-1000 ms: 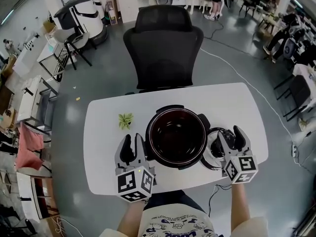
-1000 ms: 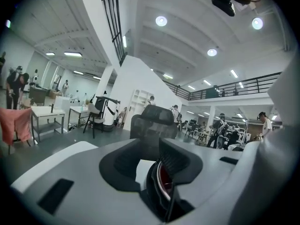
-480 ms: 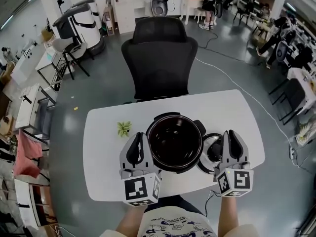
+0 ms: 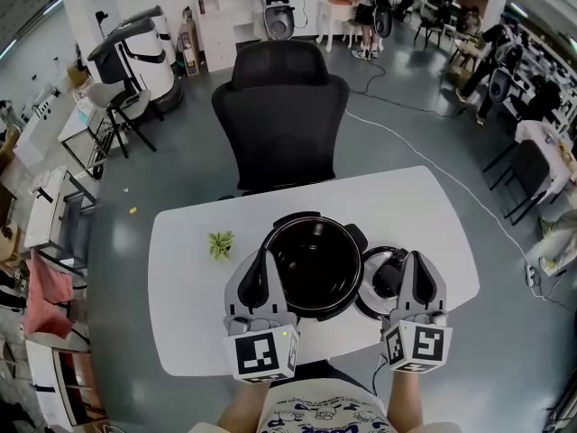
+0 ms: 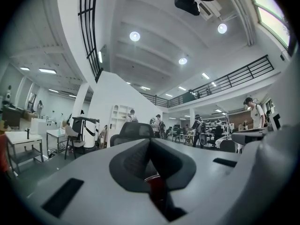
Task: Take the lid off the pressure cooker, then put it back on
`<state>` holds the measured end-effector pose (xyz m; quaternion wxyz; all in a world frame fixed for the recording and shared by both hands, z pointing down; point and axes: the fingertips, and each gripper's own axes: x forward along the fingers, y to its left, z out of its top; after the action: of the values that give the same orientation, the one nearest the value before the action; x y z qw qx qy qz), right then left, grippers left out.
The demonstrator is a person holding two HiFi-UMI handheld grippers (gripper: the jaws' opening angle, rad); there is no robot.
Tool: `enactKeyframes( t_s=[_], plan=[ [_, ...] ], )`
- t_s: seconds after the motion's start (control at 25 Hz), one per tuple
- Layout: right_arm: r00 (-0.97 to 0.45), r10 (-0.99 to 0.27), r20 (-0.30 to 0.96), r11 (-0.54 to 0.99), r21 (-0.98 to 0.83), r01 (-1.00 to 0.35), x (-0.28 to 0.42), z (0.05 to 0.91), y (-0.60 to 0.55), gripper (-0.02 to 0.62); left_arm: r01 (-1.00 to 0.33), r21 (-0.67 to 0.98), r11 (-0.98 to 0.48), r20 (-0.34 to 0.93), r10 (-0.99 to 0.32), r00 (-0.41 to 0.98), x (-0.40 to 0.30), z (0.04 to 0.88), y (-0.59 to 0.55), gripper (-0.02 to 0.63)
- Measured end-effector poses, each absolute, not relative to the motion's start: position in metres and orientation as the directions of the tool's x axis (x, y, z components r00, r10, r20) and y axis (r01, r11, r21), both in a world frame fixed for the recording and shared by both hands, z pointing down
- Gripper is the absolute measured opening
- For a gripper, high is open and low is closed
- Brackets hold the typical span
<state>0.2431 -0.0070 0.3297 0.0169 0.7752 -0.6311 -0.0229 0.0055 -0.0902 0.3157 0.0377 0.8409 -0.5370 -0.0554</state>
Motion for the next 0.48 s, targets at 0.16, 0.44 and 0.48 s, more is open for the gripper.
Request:
enactKeyframes(
  t_s=[0.16,0.44,0.48],
  plan=[
    [0.214,-0.977,-0.007,-0.214,0.05,-0.976,0.2441,0.3327,-0.0031,0.011,-0.893,0.136,-0.429,-0.058,-0.903,0.425,0.0095,0.3156,-0.0893,0.012],
    [0.209,-0.978,-0.011,-0.209,0.047,-0.977,0.2438,0.3319,0.0037,0.011,-0.889,0.137,-0.437,-0.055,-0.9,0.433,0.0139,0.315,-0.0832,0.012],
    [0.208,-0.978,-0.01,-0.208,0.043,-0.977,0.2441,0.332,0.0035,0.011,-0.889,0.131,-0.438,-0.051,-0.899,0.435,0.0146,0.3156,-0.0832,0.012]
  ],
)
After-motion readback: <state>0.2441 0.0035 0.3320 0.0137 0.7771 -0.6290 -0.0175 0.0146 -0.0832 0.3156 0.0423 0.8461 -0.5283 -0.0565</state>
